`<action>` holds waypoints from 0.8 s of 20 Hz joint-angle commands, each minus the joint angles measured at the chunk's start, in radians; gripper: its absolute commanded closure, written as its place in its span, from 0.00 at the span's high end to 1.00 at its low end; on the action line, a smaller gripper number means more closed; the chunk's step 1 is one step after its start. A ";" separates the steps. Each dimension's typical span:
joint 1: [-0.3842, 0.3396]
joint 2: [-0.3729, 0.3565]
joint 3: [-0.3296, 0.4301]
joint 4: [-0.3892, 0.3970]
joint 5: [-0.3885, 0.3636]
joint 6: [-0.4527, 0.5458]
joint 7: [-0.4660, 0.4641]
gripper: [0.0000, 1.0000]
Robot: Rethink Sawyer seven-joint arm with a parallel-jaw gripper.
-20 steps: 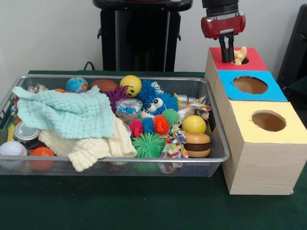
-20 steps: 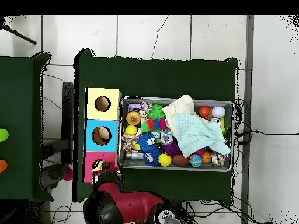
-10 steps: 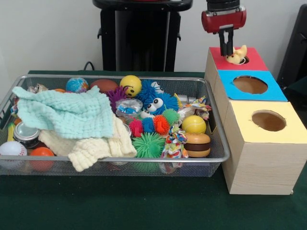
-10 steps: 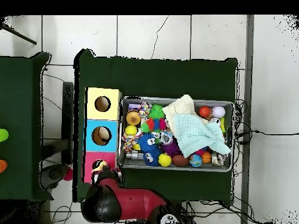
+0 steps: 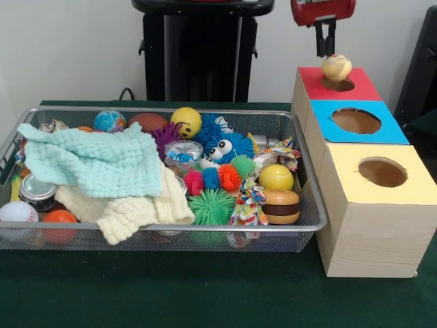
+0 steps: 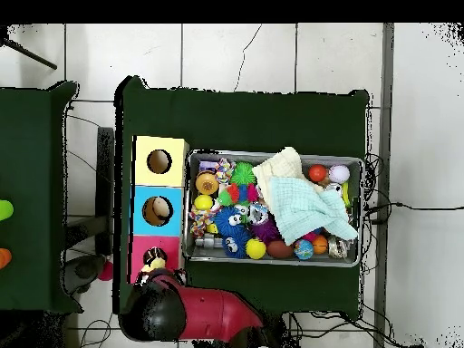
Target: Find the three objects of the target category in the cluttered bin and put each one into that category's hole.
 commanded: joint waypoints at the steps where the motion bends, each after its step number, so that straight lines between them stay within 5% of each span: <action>1: 0.024 0.089 -0.022 -0.089 -0.040 -0.189 0.177 0.00; 16: 0.013 0.110 -0.014 -0.080 -0.033 -0.273 0.182 0.00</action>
